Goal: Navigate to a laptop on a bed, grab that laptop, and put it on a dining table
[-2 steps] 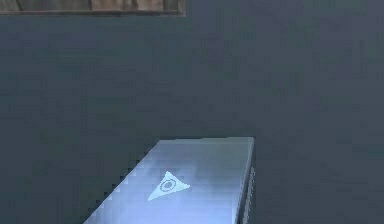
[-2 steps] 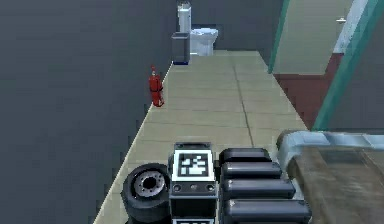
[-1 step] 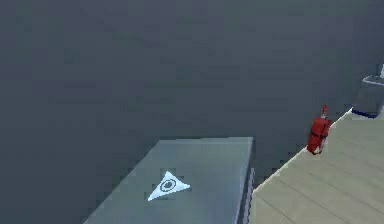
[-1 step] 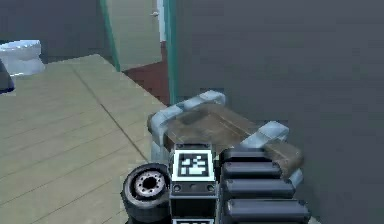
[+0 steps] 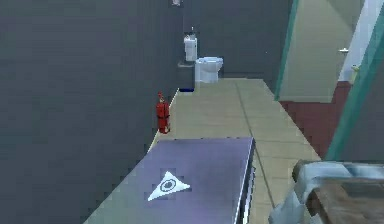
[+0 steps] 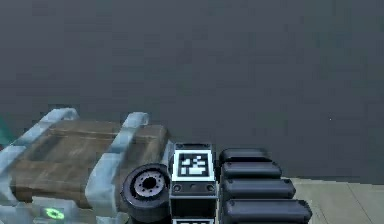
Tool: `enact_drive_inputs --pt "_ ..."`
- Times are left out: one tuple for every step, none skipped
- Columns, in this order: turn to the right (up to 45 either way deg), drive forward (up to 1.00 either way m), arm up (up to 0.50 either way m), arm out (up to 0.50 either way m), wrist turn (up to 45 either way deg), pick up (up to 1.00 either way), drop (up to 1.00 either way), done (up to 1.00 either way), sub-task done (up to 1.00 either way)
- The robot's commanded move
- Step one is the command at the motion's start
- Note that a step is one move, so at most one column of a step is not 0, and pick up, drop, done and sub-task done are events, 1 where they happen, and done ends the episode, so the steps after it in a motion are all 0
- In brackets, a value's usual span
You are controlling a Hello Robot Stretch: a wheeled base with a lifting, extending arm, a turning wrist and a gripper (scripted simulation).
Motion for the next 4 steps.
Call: enact_drive_inputs --pt "3.0 0.00 0.00 0.00 0.0 0.00 0.00 0.00 0.00" --pt "0.0 1.00 0.00 0.00 0.0 0.00 0.00 0.00 0.00" --pt "3.0 0.00 0.00 0.00 0.0 0.00 0.00 0.00 0.00" --pt "0.0 0.30 0.00 0.00 0.0 0.00 0.00 0.00 0.00"
